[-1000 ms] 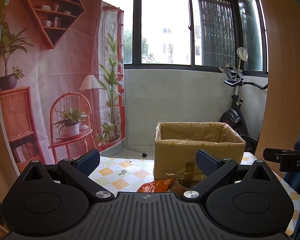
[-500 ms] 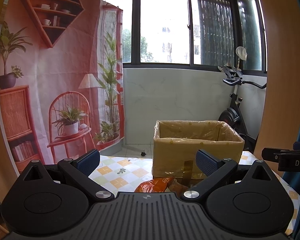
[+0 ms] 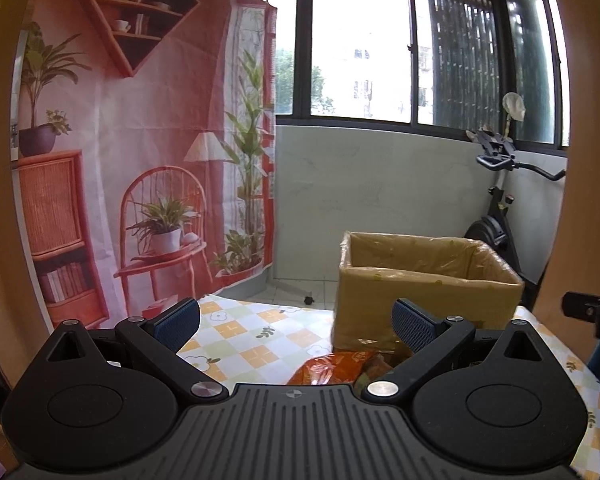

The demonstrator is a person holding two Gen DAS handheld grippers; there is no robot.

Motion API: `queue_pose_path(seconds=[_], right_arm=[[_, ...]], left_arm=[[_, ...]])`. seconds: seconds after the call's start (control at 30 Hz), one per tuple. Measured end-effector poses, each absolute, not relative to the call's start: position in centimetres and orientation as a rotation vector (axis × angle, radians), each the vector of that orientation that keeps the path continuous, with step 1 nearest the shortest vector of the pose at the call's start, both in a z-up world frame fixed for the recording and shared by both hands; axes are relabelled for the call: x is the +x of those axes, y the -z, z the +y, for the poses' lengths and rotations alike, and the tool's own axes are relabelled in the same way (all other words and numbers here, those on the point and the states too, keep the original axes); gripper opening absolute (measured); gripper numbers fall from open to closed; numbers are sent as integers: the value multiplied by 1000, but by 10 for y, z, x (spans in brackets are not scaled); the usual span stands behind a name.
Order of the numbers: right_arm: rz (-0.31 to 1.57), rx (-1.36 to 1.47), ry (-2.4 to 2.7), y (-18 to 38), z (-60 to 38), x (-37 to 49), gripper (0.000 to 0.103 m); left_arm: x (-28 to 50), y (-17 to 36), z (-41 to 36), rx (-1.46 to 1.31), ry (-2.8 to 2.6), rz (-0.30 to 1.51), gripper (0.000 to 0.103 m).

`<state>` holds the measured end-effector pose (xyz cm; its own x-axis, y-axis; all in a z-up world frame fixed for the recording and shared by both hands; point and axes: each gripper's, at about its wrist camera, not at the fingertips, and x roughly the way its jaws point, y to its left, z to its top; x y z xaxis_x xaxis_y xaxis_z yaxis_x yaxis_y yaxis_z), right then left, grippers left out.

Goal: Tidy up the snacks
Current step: 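Lower both tools toward the snack pile in front of the box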

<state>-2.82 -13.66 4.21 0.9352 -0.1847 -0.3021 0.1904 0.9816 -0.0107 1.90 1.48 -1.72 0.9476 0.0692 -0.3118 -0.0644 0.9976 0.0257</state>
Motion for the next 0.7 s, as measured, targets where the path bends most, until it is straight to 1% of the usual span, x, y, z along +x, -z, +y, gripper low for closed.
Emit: queue_pose_path(seconds=[0.27,0.47,0.7], right_arm=[[317,46,142,-6,-149,5,102],[350,51,97,30,-146,21,101],[408,84,127,60,-156,25,99]], left_arm=[[47,66,30,-4,-8,387,103],[65,107,39,-84,187,447,102],[66,129,47,-87,118,510,102]])
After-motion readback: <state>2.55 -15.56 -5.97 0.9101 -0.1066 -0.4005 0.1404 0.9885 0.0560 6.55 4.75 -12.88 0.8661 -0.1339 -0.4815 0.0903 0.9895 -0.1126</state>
